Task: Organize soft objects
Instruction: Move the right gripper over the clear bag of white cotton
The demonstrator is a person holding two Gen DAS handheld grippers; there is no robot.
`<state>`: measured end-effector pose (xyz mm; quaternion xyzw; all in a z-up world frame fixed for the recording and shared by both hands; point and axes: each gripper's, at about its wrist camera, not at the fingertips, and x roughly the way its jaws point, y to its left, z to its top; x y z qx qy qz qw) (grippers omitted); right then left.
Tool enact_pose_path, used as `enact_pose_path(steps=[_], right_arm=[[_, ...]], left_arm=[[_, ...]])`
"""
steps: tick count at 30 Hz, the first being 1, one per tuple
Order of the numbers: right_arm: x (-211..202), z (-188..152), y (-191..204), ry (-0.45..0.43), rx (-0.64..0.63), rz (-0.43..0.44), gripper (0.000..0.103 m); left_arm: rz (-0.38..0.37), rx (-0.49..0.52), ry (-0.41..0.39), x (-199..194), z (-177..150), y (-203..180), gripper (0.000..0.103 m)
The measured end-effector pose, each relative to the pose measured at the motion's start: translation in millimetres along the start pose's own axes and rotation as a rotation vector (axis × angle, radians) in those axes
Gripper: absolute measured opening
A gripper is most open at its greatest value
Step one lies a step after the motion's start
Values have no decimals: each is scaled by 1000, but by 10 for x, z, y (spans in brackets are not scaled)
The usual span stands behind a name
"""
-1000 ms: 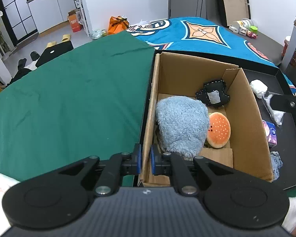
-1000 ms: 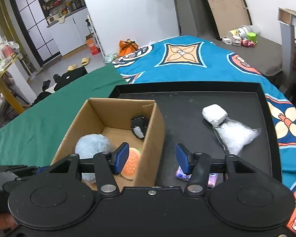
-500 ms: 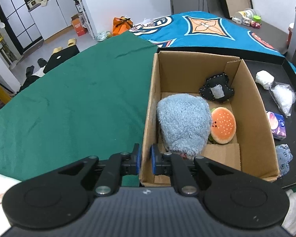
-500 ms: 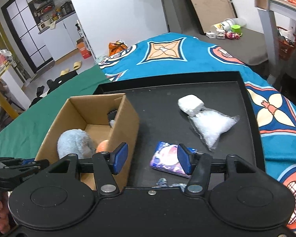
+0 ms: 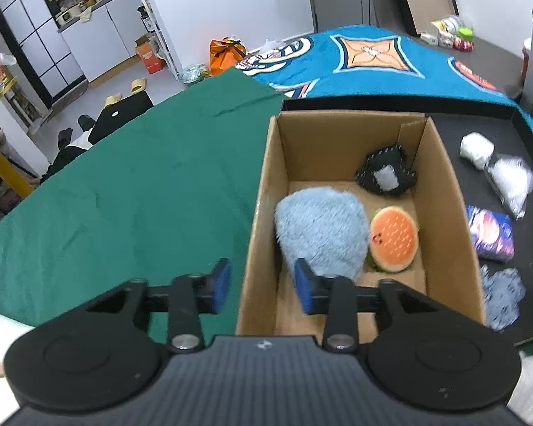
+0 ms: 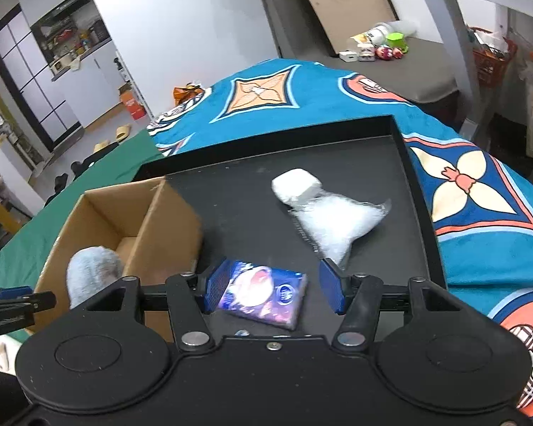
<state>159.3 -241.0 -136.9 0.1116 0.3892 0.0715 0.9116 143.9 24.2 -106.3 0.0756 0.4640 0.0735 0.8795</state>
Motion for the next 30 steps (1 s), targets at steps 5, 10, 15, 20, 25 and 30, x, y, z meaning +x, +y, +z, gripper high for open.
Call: enact_pose_path(steps=[5,10,15,20,25,30], right_arm=[[93,29,-205,-4,40,-13,62],[238,44,-385,-20,85,5,66],[342,13,-496,-30,103,1,72],[466,-5,-534,-21,127,22,76],[641,-32,-602,17,166,35,76],[733,-44,-582,29,155,45,76]], left_arm=[[26,9,-1,21,69,-82,50],[52,-5,12,77,98,-110,53],[75,12,24,109,80,-174,54],[113,36,39,130,58,-232,54],[136,35,48,139,61,-303,54],[167,49,62,170,60,-404,57]])
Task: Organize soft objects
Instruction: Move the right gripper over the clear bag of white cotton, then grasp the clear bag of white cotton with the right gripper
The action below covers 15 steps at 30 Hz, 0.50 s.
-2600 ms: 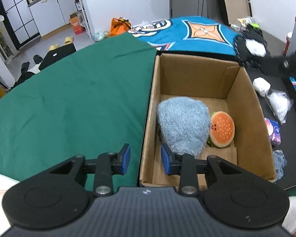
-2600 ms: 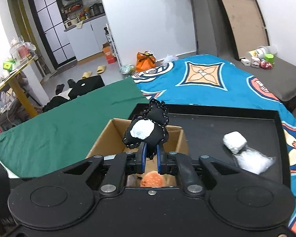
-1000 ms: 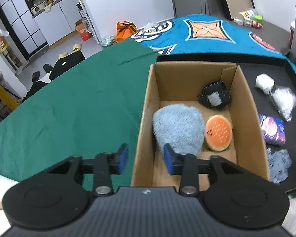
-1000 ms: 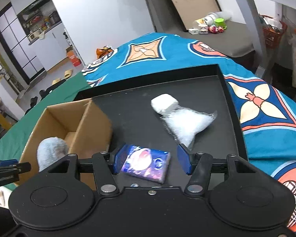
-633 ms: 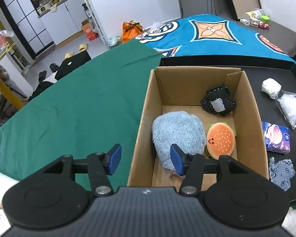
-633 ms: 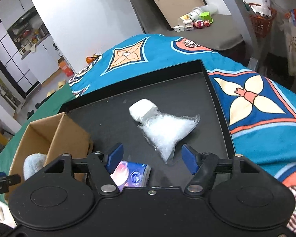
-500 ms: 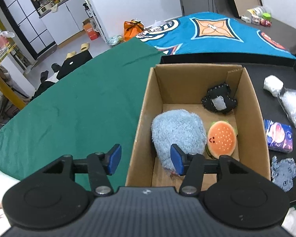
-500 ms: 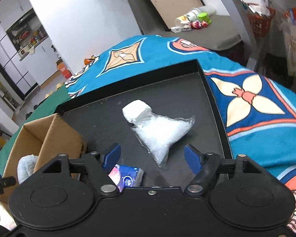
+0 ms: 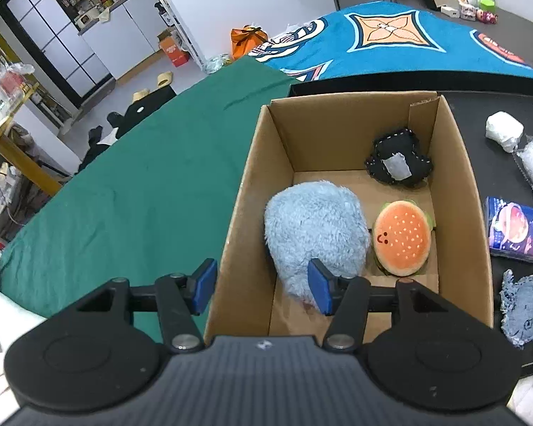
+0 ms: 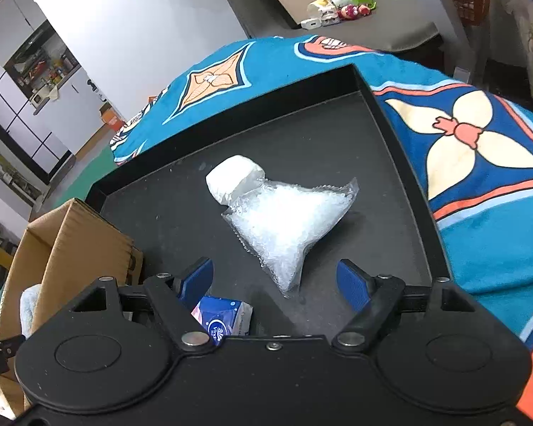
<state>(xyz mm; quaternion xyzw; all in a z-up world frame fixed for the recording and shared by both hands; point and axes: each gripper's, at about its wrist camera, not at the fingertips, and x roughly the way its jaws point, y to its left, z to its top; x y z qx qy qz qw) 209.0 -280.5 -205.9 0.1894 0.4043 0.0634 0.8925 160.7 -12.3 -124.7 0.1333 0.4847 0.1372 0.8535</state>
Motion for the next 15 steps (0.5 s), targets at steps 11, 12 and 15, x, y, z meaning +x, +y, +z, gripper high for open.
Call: enact_pose_path(steps=[11,12,15], right_arm=[[73,2,-33,8,-37,-1,15],[64,1,-56,7,-17,6,12],[39,1,-75,0,-13,6,8]], left_arm=[[39,23,13,23,27,-81,63],[40,23,14,25,34,-87,63],[42,27,17,31,38,-95,63]])
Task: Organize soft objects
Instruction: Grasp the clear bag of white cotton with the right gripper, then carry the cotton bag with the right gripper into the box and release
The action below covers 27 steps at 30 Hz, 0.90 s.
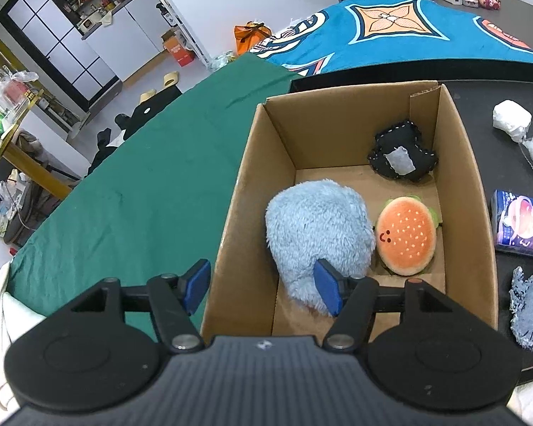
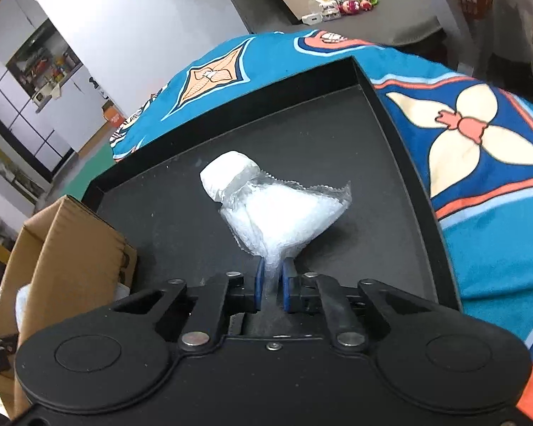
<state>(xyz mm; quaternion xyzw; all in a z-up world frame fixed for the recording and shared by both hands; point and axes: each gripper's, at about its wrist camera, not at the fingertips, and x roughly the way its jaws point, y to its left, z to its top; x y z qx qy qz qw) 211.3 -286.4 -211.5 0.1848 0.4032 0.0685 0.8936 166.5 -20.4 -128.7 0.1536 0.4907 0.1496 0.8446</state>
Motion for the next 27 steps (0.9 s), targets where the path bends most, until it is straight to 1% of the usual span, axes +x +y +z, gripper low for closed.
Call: enact_pose_path(steps=[8,12,16,27], right_arm=[[-166,12,-7,-30,16,7,5],[-277,30,6,-35,29,26,5],[-418,77,15,-60,26,42,5],[-717,139,108,-112,-3,12,4]], left_arm=[[-3,0,-4,-5,-14,16,63],[-12,-3,-6,-35,-49,50,63],[-17,0,-20,-63,-82,87,63],[-55,-67,-41,-114,-127,263,63]])
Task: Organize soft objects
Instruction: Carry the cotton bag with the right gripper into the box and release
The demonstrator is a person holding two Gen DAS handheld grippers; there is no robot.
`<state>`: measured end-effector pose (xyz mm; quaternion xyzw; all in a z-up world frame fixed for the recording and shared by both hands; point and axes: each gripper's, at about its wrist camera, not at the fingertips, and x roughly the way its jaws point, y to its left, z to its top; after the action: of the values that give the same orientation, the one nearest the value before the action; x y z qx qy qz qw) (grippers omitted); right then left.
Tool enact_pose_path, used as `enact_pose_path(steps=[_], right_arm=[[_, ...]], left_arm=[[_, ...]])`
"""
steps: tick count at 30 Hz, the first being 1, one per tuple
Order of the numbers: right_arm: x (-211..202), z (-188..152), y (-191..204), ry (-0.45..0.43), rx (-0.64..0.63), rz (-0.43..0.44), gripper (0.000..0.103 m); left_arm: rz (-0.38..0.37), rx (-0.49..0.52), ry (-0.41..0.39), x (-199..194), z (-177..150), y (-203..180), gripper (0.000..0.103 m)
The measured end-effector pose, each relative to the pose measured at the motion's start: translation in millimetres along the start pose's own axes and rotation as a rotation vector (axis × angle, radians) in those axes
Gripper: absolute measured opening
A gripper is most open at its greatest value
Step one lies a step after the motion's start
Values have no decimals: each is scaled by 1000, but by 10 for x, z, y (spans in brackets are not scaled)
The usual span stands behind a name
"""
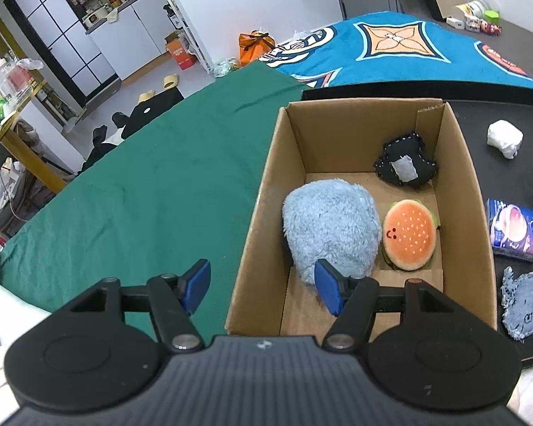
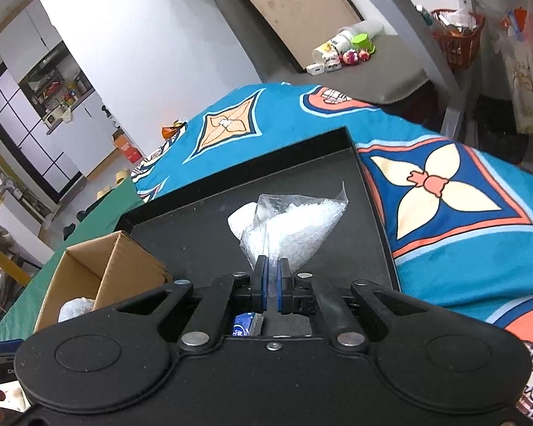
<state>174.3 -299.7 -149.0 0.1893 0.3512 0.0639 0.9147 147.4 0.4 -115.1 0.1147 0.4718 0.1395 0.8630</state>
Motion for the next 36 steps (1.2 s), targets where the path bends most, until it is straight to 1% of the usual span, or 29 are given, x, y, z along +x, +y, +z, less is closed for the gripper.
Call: enact_pose_path(steps=[7,13,26,29,36], right_arm=[[-99,45,114,-25,-22,-14,5],[-164,61,255,-30,-54,-6,4],[-223,102,731,-50,-148,37,5],[-233,92,841,-50,-163,47,5],[-235,67,1156,-45,-230,78,5]], left_arm=[[-27,-2,-15,-26,-2,26,63],[-53,-2,-34,-50,-60,40,63],[-127,-46,-48,5,-96,153,63],[-126,-61,-37,33,-103,185,62],[-173,-78,-47,58,-120,231,58]])
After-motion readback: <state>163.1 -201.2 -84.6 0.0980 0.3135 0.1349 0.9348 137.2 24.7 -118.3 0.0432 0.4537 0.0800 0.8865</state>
